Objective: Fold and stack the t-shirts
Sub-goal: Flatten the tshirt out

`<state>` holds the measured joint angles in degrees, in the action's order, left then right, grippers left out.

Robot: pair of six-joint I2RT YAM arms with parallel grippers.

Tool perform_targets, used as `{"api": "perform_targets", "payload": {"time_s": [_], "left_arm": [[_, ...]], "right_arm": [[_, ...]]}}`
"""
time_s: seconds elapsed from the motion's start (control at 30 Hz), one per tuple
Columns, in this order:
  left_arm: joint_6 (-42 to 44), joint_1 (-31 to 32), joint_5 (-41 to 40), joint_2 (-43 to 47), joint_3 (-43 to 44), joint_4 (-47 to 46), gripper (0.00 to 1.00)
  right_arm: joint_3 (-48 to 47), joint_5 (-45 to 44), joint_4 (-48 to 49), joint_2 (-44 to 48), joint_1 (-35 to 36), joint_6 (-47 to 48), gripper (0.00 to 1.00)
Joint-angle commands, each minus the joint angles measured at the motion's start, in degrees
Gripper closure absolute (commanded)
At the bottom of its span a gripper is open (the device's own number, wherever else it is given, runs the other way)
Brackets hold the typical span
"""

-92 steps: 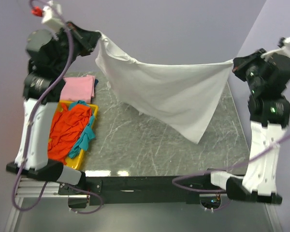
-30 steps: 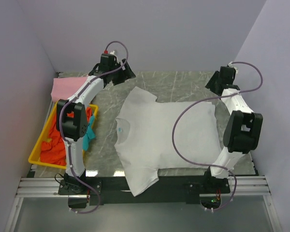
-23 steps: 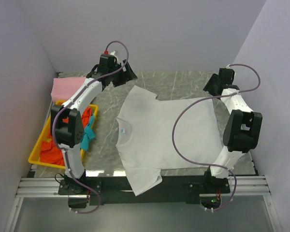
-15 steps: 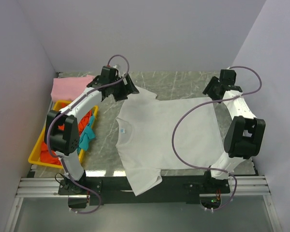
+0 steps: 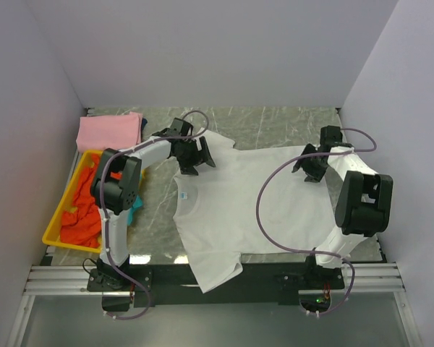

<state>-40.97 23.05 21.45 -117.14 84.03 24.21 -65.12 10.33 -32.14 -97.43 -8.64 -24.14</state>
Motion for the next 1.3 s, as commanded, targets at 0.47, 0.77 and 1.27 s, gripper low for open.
{"api": "perform_targets", "payload": {"time_s": [0.47, 0.77, 1.27], "left_arm": [[4.23, -1.95, -4.4, -9.68, 7.81, 4.53, 0.12], [8.36, -5.38, -0.45, -16.18, 15.8, 4.27, 0.12], [11.96, -9.51, 1.84, -26.99, 31.54, 3.75, 0.13]], "right_arm": [[-3.78, 0.05, -1.17, -9.26, 2.49, -1.08, 0.4], [-10.19, -0.66, -3.28, -14.98, 3.9, -1.7, 0.4], [-29.26, 0.13, -11.27, -27.1, 5.13, -2.05, 0.41]]}}
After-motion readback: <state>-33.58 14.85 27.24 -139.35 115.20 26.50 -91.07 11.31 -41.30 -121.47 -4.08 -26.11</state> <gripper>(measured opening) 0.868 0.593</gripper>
